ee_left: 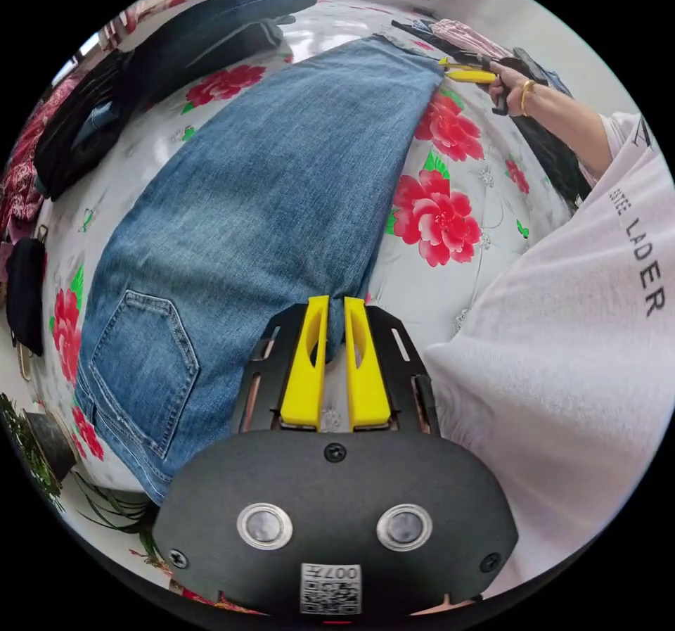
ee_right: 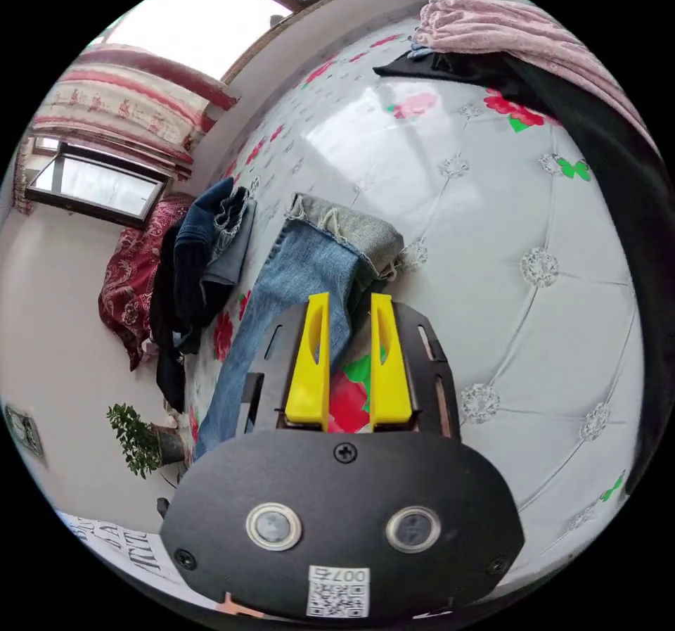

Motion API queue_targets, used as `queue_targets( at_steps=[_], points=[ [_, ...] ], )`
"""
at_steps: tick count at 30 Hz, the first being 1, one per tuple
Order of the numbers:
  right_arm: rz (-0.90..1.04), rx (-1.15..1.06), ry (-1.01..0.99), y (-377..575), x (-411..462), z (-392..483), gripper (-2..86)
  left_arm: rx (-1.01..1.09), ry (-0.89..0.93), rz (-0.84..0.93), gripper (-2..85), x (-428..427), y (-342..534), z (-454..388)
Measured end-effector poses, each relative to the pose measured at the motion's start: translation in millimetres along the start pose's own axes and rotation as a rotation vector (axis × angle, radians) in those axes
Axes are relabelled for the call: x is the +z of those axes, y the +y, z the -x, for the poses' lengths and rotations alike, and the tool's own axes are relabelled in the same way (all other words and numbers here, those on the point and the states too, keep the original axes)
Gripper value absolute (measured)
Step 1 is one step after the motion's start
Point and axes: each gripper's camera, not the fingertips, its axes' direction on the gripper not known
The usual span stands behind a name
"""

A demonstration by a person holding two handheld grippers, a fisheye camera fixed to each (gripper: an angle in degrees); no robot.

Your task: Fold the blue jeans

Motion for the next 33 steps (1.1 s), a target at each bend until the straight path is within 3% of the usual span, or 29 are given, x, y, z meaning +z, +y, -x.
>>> queue_targets(
  at_steps=[5,9,14,17,19,22,26,30,33],
  points=[
    [-0.014,0.156,-0.161,10.0,1.2,-39.5,7.2,-0.256,0.129,-0.143,4.3,-19.3,47.7,36.8],
    [-0.097,0.285,-0.314,13.8,14.8,-53.6,5.7,-0.617,0.257,-0.211,5.0,-15.5,116.6,80.7],
    [-0.027,0.368,-0.381,-0.5,30.7,-37.6,2.3,-1.031,0.302,-0.326,7.3,-9.6,210.4,112.6],
    [-0.011,0.020,-0.245,-10.2,2.3,47.5,1.3,-1.294,0.229,-0.380,10.1,-5.1,269.7,122.8],
    [-0.028,-0.355,-0.158,13.0,-22.5,141.2,1.0,-1.433,0.255,-0.523,11.5,-2.3,311.2,128.6],
    [-0.015,-0.822,-0.115,82.9,-33.9,249.2,1.2,-1.474,0.315,-0.701,14.1,1.9,337.0,139.5],
    [0.063,-1.284,-0.093,198.1,-8.9,328.8,1.8,-1.488,0.392,-0.766,15.5,18.1,345.0,157.7],
    [0.439,-1.497,-0.099,324.7,94.2,347.9,2.9,-1.584,0.402,-0.761,10.5,36.4,360.9,164.5],
    [0.780,-1.579,0.192,399.5,185.8,320.4,3.9,-1.602,0.457,-0.802,8.5,48.7,375.3,168.1]
  ],
)
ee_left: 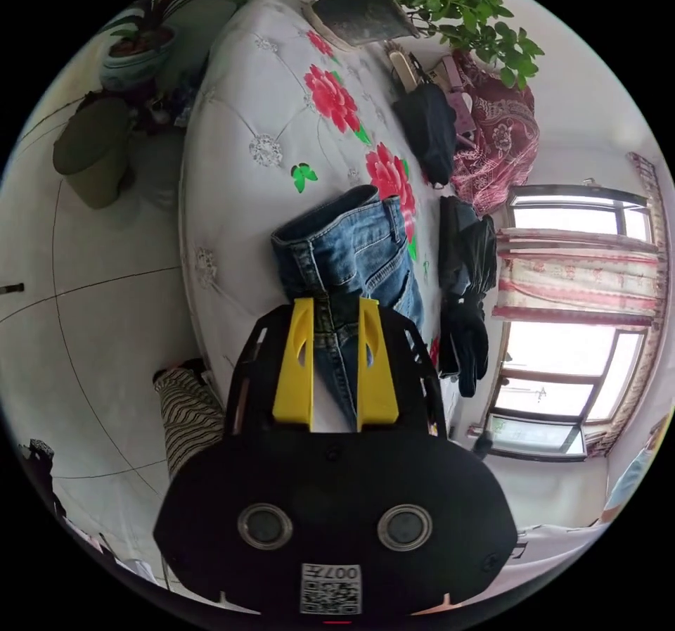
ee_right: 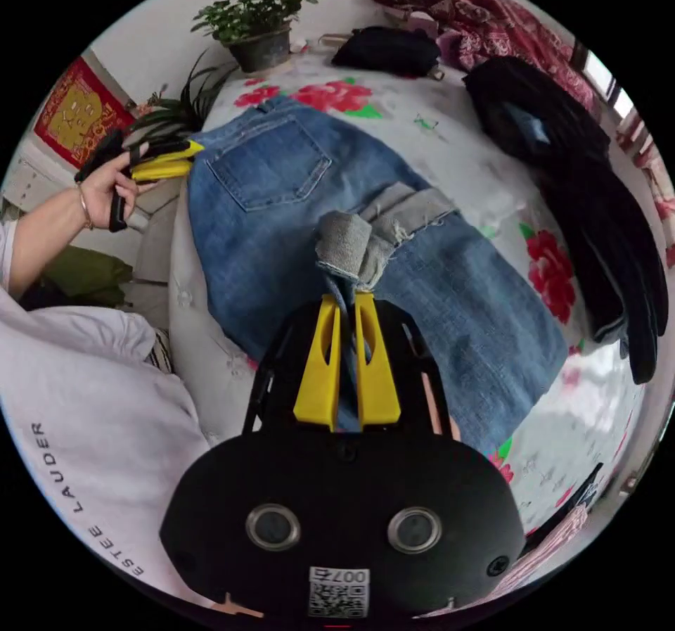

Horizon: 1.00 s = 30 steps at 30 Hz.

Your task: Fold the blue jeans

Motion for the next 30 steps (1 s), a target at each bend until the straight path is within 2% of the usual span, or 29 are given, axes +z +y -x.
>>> queue_targets(
  at_steps=[1,2,3,8,11,16,17,19,22,25,30],
  points=[
    [-0.115,-0.019,0.050,7.6,-8.2,9.6,4.3,-0.017,0.023,0.006,7.5,-1.7,-1.9,7.4],
    [-0.143,-0.017,0.053,7.9,-12.8,11.4,4.6,-0.020,0.035,0.004,7.0,-3.0,-2.7,10.7],
    [-0.101,0.008,0.021,4.9,-16.2,8.9,5.1,-0.017,0.053,0.004,5.9,-5.3,-3.8,16.4],
    [-0.138,0.000,-0.086,11.5,-29.8,0.3,8.3,0.083,0.042,-0.042,1.4,-16.4,0.3,7.8],
    [-0.148,0.045,-0.206,22.8,-37.5,-3.7,10.4,0.343,-0.007,-0.046,0.0,-23.3,0.4,-46.1],
    [-0.334,0.320,-0.275,84.6,-79.1,-34.1,11.1,0.992,0.051,0.055,-0.4,-9.4,36.5,-188.5],
    [-0.343,0.358,-0.278,93.4,-81.8,-39.8,11.1,1.060,0.069,0.080,-0.5,-4.2,45.4,-203.7],
    [-0.364,0.504,-0.279,131.4,-88.4,-64.6,10.9,1.346,0.157,0.219,-0.4,24.6,94.3,-258.5],
    [-0.377,0.700,-0.229,182.0,-90.9,-95.6,10.8,1.604,0.228,0.480,0.1,86.2,166.9,-295.5],
    [-0.399,0.869,-0.218,228.4,-92.4,-121.4,11.0,1.590,0.197,0.698,0.6,149.6,213.5,-295.1],
    [-0.484,1.035,-0.336,285.7,-90.0,-149.6,11.5,1.468,0.161,0.725,4.4,159.3,199.4,-268.6]
  ],
)
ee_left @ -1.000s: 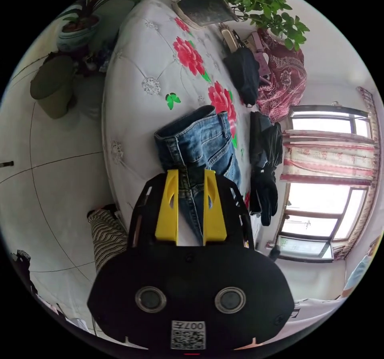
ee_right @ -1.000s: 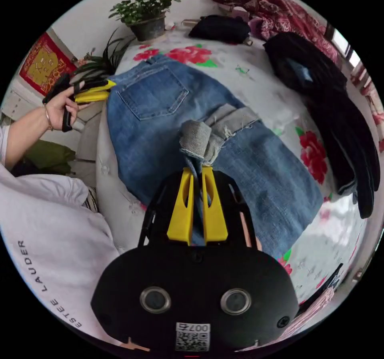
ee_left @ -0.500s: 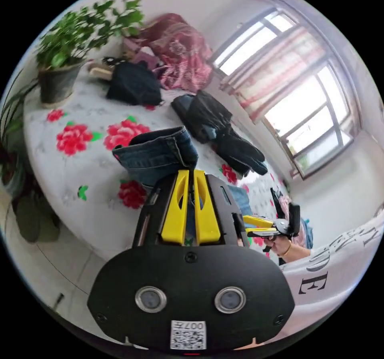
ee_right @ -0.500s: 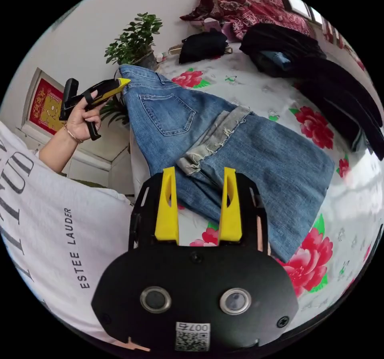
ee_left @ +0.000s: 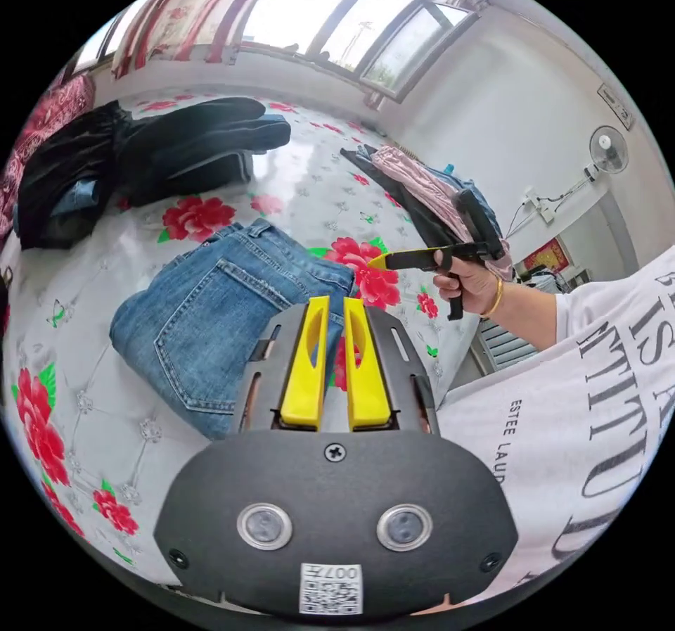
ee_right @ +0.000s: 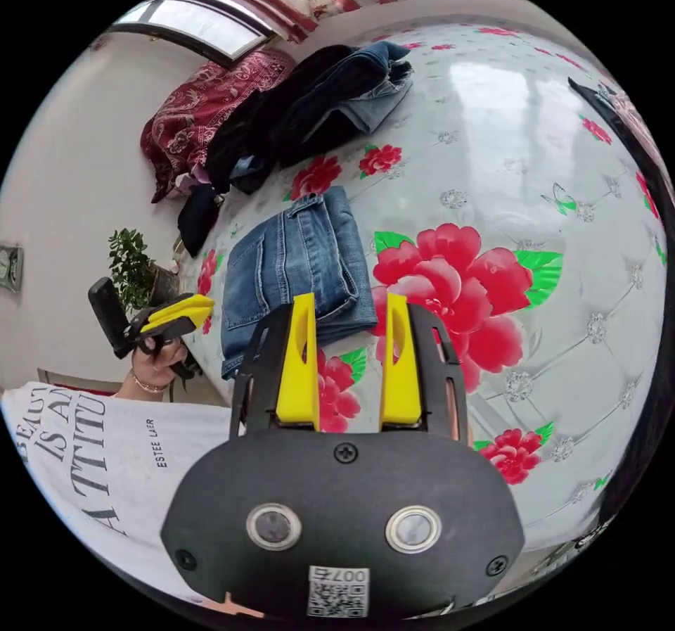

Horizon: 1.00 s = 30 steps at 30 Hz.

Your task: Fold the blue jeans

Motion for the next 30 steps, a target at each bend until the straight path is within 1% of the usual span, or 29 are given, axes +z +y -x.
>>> queue_targets(
  at_steps=[2,4,6,7,11,12,13,14,15,16,17,19,23,25,26,28,30],
  points=[
    [0.009,0.020,-0.032,-5.4,-0.4,-12.2,11.7,-0.107,-0.033,-0.005,5.0,-12.2,21.2,26.4],
    [0.035,0.035,-0.074,-20.3,6.6,-25.1,12.2,-0.297,-0.076,0.001,6.2,-31.1,53.6,72.7],
    [0.048,0.049,-0.080,-34.9,14.5,-34.6,12.3,-0.420,-0.061,-0.016,8.0,-44.9,75.1,104.5],
    [0.055,0.063,-0.085,-45.4,20.1,-41.0,12.4,-0.470,-0.034,-0.024,9.3,-49.2,85.1,121.1],
    [0.068,0.097,-0.137,-76.6,36.0,-57.6,11.4,-0.559,0.089,-0.009,12.6,-37.4,93.8,155.2],
    [0.065,0.131,-0.099,-83.4,36.4,-60.6,10.2,-0.580,0.142,0.005,12.7,-26.7,91.7,163.5],
    [0.079,0.079,-0.100,-89.0,39.2,-57.8,8.8,-0.602,0.203,0.013,12.5,-15.0,88.3,170.3],
    [0.114,0.061,-0.139,-92.6,43.9,-57.0,8.1,-0.618,0.237,0.012,12.2,-9.3,86.4,173.3],
    [0.237,0.067,-0.256,-98.6,58.7,-56.4,6.7,-0.659,0.279,-0.005,10.7,-2.7,82.4,178.6],
    [0.273,0.081,-0.308,-101.8,66.1,-53.5,5.4,-0.680,0.294,0.008,8.5,1.0,75.5,182.2],
    [0.271,0.074,-0.293,-102.8,65.3,-50.8,4.8,-0.675,0.291,0.019,7.7,1.4,70.6,182.5],
    [0.279,0.022,-0.238,-111.1,57.5,-38.4,2.7,-0.592,0.251,0.029,5.4,-9.6,43.5,173.9],
    [0.206,-0.038,-0.312,-133.9,20.7,-8.1,1.1,-0.434,0.292,-0.036,4.6,-48.4,-17.7,157.3],
    [0.108,-0.129,-0.335,-160.1,-24.8,22.3,0.6,-0.305,0.252,-0.076,4.6,-86.5,-76.6,146.1],
    [0.076,-0.149,-0.344,-167.9,-37.5,29.7,0.6,-0.263,0.243,-0.098,4.6,-97.7,-92.8,142.8],
    [-0.062,-0.218,-0.383,-204.1,-87.4,59.5,0.4,-0.129,0.230,-0.181,4.8,-141.3,-159.7,131.9],
    [-0.152,-0.214,-0.382,-236.6,-113.4,78.2,0.5,-0.067,0.193,-0.229,5.2,-165.6,-212.2,128.8]
  ],
)
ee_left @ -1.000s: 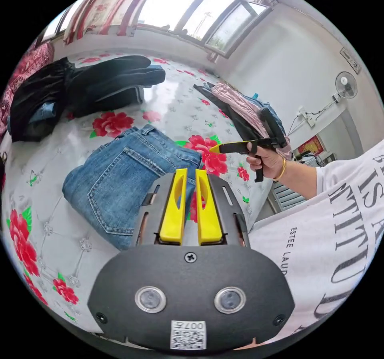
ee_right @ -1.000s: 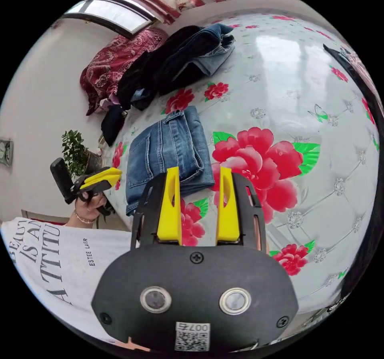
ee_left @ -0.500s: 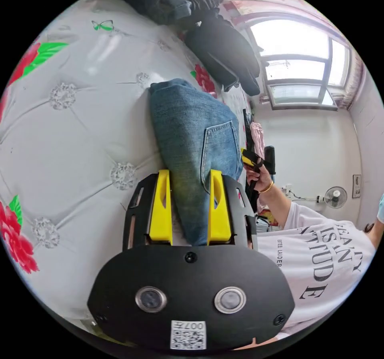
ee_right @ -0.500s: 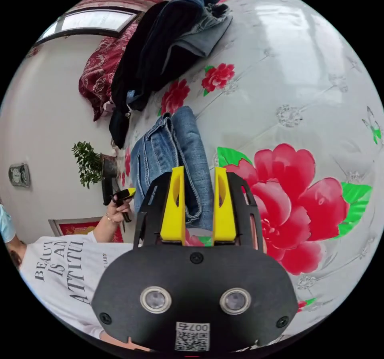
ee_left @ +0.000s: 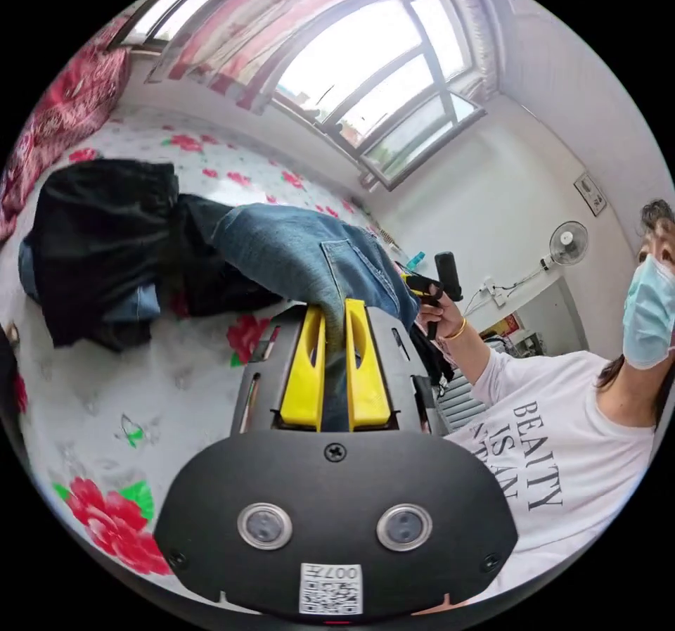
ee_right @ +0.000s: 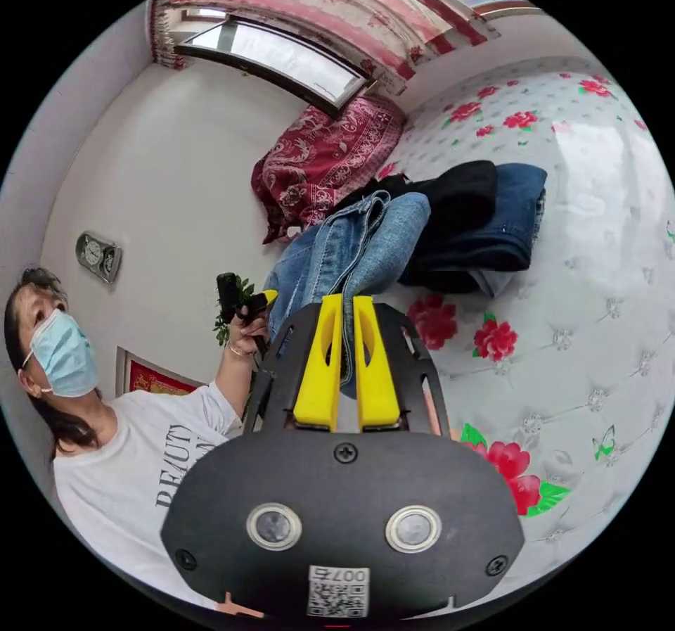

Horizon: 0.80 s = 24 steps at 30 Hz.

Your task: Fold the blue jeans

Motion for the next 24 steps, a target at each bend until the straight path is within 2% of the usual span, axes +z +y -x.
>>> queue_targets(
  at_steps=[2,4,5,8,12,16,18,24],
  points=[
    [-0.079,-0.004,0.060,-35.7,-1.9,9.2,0.6,0.008,-0.065,-0.027,6.5,0.8,-49.1,1.7],
    [-0.165,0.063,0.245,-62.6,8.3,6.1,0.7,-0.139,-0.256,-0.094,8.3,7.3,-81.6,16.9],
    [-0.179,0.080,0.297,-63.7,12.1,5.1,0.6,-0.171,-0.296,-0.106,8.5,9.3,-82.2,18.2],
    [-0.076,0.040,0.425,-41.8,44.3,2.3,0.6,-0.141,-0.415,-0.064,8.9,34.5,-54.1,-1.5],
    [0.326,-0.031,0.599,70.5,115.5,-18.0,0.2,-0.053,-0.618,0.257,6.6,108.7,60.8,-38.8],
    [0.737,-0.119,0.765,216.3,162.0,-16.9,-0.1,-0.060,-0.609,0.534,4.5,153.7,183.0,-96.8],
    [0.847,-0.175,0.816,260.3,171.5,-4.6,-0.2,-0.039,-0.638,0.617,3.9,164.2,213.4,-126.1],
    [0.707,-0.238,0.918,305.0,186.4,30.9,0.1,0.036,-0.666,0.813,3.7,216.0,228.6,-188.3]
  ],
)
